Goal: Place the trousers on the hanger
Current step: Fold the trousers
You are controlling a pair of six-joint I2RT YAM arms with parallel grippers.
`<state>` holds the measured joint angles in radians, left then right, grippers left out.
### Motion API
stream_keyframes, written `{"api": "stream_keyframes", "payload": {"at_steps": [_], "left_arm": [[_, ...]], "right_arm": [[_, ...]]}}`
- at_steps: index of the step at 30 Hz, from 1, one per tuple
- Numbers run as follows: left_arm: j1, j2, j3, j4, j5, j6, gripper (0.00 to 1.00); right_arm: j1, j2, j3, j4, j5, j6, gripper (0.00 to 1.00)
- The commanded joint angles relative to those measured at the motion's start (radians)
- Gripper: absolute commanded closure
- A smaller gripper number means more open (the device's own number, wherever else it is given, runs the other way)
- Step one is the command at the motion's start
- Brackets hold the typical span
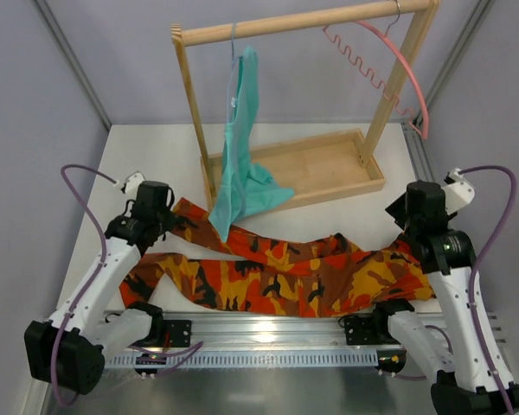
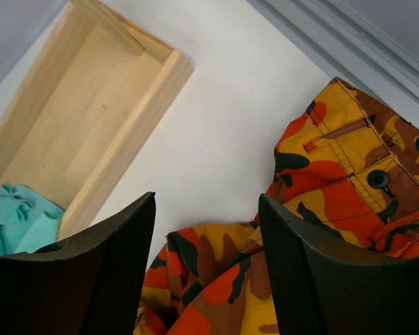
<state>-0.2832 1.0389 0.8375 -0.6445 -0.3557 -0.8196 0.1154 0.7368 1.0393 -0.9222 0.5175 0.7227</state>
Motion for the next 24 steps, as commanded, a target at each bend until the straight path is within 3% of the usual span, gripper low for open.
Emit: {"api": "stream_keyframes", "payload": {"at_steps": [1,9,15,20,24], "left_arm": [[0.041,-0.049,0.061,-0.037,-0.141,0.043,1.00],[0.159,-0.075,0.072,-0.004,-0.226,0.062,1.00],[0.320,-0.100,0.083,0.011,-0.187,0.066,1.00],[0.464,-0.077,0.178,-0.007,-0.118,0.068,1.00],[0.555,-0.045,0.261,-0.030,-0.051,0.074,1.00]], "right_arm": [[-0.006,0.052,-0.057,0.071,-0.021,0.020,0.37],[-0.013,0.087,-0.254,0.057,0.038,0.173,0.37],[-0.020,0.090,-0.354,0.080,0.101,0.250,0.37],[-0.022,0.085,-0.381,0.046,0.153,0.348,0.37],[-0.040,0.033,-0.397,0.127,0.162,0.284,0.36]]}}
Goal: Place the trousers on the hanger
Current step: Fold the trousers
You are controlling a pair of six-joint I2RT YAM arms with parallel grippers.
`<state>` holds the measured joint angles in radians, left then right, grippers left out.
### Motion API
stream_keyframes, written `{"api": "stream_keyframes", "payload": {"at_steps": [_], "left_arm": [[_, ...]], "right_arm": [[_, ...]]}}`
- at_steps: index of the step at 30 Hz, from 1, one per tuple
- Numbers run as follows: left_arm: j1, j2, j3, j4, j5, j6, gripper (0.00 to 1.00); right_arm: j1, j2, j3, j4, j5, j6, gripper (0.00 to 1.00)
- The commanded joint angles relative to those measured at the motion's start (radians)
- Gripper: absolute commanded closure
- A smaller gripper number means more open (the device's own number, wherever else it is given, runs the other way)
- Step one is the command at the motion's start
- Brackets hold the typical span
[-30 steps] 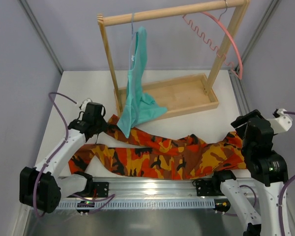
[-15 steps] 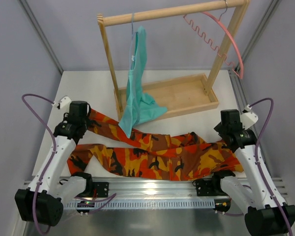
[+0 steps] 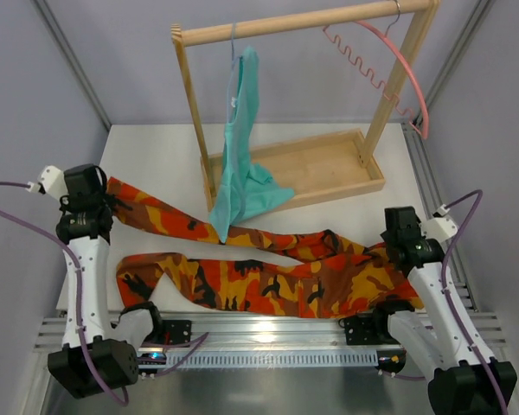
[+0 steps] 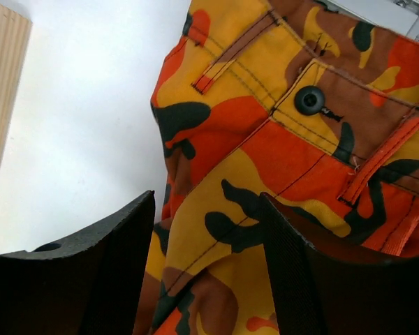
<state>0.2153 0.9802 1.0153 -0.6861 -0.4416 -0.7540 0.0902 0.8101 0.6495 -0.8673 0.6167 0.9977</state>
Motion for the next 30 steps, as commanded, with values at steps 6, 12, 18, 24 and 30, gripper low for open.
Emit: {"api": "stream_keyframes", "payload": {"at_steps": [6,12,18,24,30], "left_arm": [[0.108,0.047,0.141,0.019,0.087,0.005,1.00],[0.108,0.061,0.125,0.037,0.142,-0.007,1.00],[0.108,0.041,0.082,0.056,0.156,0.010,1.00],[0.108,0.045,0.069,0.056,0.147,0.035,1.00],[0.111,0.058,0.130,0.031,0.147,0.051,1.00]], "right_arm": [[-0.059,-0.007,0.036,0.277,-0.057,-0.203,0.36],[-0.076,0.121,0.062,0.358,-0.110,-0.226,0.38],[-0.104,0.299,0.076,0.445,-0.111,-0.234,0.39],[-0.153,0.448,0.035,0.548,-0.092,-0.278,0.40],[-0.156,0.462,0.102,0.532,-0.078,-0.349,0.96]]}}
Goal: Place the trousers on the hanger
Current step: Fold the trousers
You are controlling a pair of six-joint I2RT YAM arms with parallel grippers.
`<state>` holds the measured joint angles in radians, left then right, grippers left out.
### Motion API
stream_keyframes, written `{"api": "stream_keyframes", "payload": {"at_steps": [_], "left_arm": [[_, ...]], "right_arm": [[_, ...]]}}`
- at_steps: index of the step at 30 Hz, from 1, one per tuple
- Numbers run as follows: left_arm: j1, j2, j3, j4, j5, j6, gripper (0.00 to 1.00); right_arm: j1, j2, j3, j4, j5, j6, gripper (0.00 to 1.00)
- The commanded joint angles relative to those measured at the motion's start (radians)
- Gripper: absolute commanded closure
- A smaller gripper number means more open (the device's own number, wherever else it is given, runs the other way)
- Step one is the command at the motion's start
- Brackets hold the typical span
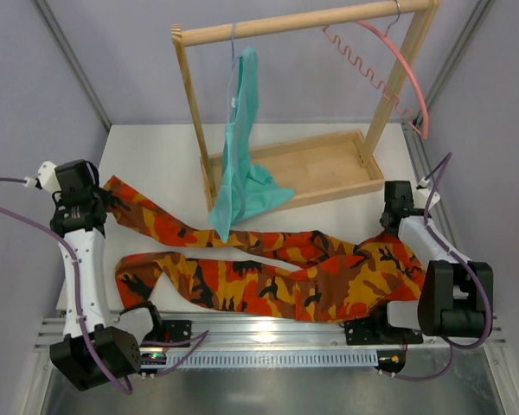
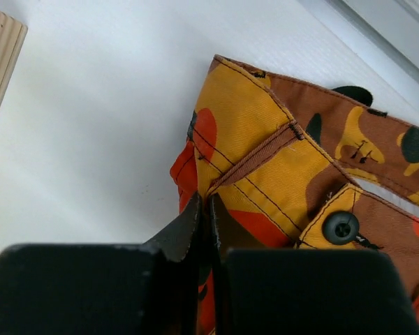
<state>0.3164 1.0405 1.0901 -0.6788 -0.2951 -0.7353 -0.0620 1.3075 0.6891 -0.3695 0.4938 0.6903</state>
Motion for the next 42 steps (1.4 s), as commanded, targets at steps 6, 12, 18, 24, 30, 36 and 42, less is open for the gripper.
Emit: {"api": "stream_keyframes", "payload": {"at_steps": [6,12,18,24,30,36,42], "left_arm": [[0.050,0.006,0.139,-0.045,-0.030,0.053,1.00],[0.058,-0.019,0.192,-0.094,-0.071,0.060,1.00],[0.064,-0.033,0.195,-0.137,-0.216,0.099,1.00],[0.110,-0.011,0.134,-0.097,-0.174,0.080,1.00],[0.185,0.065,0.090,-0.053,-0.031,0.039,1.00],[0.191,0.139,-0.019,0.037,-0.001,-0.042,1.00],[0.191,0.243,-0.048,0.070,0.096,-0.075,1.00]], "right_arm": [[-0.004,-0.278,0.116,-0.143,0.202,-0.069,0.96],[-0.004,-0.543,0.179,-0.227,0.262,-0.051,0.96],[-0.004,-0.652,0.164,-0.217,0.341,-0.025,0.97],[-0.004,-0.598,0.144,-0.169,0.282,-0.015,0.96],[-0.004,-0.570,0.092,-0.148,0.262,0.006,0.96],[-0.004,-0.527,0.062,-0.189,0.287,0.055,0.96],[-0.004,-0.498,0.018,-0.158,0.206,0.074,0.96]]}}
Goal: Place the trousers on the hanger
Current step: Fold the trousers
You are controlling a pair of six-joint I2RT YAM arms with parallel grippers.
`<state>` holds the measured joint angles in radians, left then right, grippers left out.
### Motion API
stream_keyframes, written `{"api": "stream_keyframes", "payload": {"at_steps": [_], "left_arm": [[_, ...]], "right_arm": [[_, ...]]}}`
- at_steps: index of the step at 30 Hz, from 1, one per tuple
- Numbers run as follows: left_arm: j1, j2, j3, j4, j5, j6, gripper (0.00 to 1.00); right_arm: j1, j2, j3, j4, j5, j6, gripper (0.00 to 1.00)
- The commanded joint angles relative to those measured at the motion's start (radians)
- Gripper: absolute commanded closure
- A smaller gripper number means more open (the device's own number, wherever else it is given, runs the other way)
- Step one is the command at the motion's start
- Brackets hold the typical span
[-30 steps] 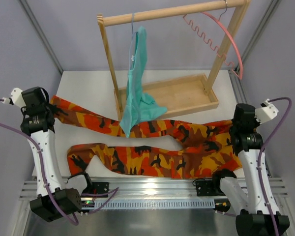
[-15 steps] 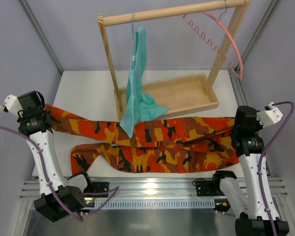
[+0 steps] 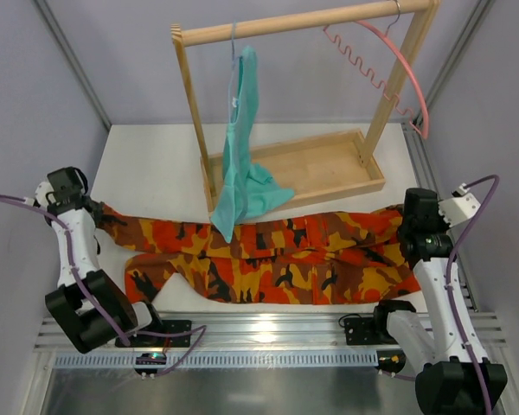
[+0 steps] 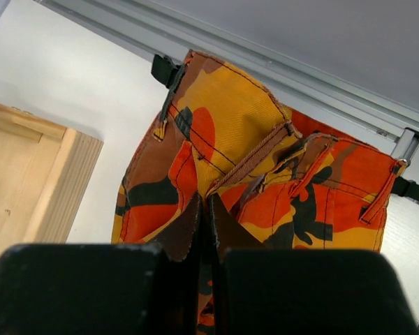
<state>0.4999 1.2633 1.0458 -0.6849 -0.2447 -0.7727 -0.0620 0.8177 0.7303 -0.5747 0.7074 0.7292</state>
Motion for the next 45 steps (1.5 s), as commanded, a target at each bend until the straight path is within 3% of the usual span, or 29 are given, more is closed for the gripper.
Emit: {"api": "stream_keyframes", "payload": {"at_steps": [1,3,4,7,12,18,23,33,42,45], "left_arm": [[0.008,0.054,0.002,0.071,0.042,-0.030,0.91],[0.008,0.088,0.025,0.023,0.028,-0.027,0.80],[0.008,0.100,0.031,0.010,0.022,-0.020,0.67],[-0.024,0.079,0.037,-0.004,-0.040,-0.013,0.47],[-0.156,0.031,0.043,-0.024,-0.146,-0.017,0.37],[-0.166,0.121,0.016,-0.044,-0.189,-0.134,0.28],[-0.153,0.275,0.123,-0.107,-0.268,-0.154,0.29],[-0.116,0.514,0.229,-0.120,-0.292,-0.203,0.34],[-0.113,0.643,0.246,-0.073,-0.258,-0.203,0.44],[-0.115,0.642,0.230,-0.067,-0.280,-0.204,0.55]], "right_arm": [[-0.005,-0.009,-0.029,0.049,-0.014,0.047,0.96],[-0.006,-0.006,-0.042,0.052,-0.032,0.052,0.96],[-0.004,-0.006,-0.045,0.050,-0.034,0.058,0.96],[-0.006,0.004,-0.048,0.044,-0.048,0.076,0.96],[-0.004,0.005,-0.054,0.042,-0.060,0.079,0.96],[-0.004,-0.026,-0.080,0.058,-0.069,0.059,0.96],[-0.005,-0.017,-0.077,0.076,-0.091,0.039,0.96],[-0.005,0.009,-0.088,0.116,-0.089,0.010,0.96],[-0.004,0.018,-0.100,0.131,-0.089,0.026,0.96],[-0.004,0.021,-0.097,0.133,-0.079,0.019,0.96]]}}
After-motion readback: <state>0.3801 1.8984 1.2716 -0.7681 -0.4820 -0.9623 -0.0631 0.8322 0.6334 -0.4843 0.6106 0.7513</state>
